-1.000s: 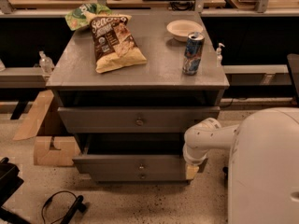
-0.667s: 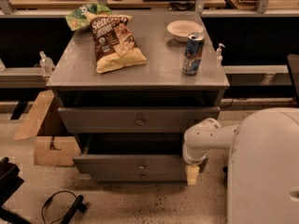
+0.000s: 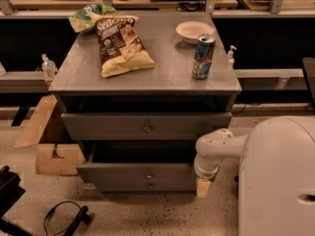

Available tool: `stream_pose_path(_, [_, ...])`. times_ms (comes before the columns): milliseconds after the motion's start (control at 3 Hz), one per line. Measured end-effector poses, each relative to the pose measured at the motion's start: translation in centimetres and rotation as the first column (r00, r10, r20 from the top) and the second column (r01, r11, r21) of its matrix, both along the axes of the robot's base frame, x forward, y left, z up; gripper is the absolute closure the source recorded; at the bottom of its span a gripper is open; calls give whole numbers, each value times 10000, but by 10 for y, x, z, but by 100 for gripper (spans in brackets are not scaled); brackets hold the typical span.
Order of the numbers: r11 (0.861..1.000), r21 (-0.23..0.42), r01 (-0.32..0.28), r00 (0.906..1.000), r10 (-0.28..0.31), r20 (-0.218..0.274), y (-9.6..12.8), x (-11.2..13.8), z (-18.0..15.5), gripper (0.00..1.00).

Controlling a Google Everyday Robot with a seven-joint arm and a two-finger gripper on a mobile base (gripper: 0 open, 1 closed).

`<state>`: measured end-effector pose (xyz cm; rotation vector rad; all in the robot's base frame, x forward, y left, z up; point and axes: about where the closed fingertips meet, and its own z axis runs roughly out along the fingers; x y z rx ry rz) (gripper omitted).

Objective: Open middle drawer

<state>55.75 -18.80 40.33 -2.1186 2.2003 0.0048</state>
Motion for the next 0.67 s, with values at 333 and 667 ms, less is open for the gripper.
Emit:
stream_pose_path(333, [9981, -115, 613, 9919, -622, -1106, -4, -36, -5, 50])
stream_pose_path(667, [9981, -115, 613, 9919, -622, -1106, -4, -36, 0, 73])
